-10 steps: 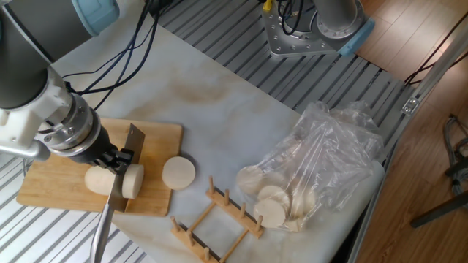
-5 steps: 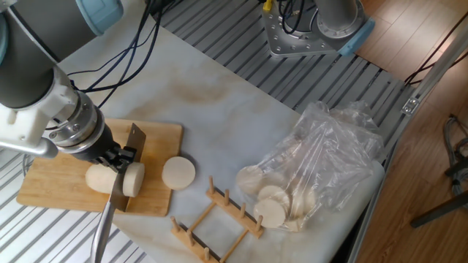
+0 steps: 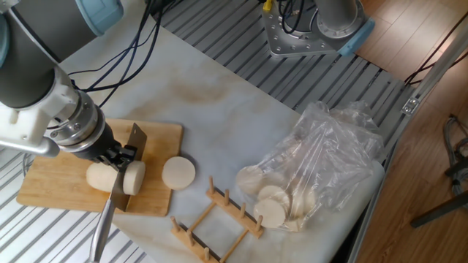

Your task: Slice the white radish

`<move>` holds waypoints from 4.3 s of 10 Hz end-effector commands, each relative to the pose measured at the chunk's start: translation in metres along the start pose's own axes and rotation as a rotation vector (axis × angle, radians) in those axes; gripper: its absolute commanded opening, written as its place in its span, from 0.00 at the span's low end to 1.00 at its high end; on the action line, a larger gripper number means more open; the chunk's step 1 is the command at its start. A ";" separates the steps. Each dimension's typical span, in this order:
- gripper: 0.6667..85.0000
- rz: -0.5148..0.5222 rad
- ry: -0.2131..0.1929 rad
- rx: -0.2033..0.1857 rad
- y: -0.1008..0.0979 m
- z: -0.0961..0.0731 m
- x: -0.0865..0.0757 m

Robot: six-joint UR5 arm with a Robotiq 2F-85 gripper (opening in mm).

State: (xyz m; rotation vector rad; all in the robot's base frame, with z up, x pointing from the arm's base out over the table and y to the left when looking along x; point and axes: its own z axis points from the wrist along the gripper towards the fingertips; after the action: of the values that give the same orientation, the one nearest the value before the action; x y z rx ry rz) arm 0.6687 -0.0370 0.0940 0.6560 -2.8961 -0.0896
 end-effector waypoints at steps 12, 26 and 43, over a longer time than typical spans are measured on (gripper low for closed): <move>0.01 -0.059 -0.185 -0.042 0.008 -0.008 -0.021; 0.01 -0.118 -0.230 0.031 -0.015 0.009 -0.009; 0.01 -0.110 -0.167 0.040 -0.006 -0.018 -0.031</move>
State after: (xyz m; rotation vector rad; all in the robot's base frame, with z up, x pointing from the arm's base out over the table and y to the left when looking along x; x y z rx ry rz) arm 0.6953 -0.0373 0.1019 0.8551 -3.0213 -0.0837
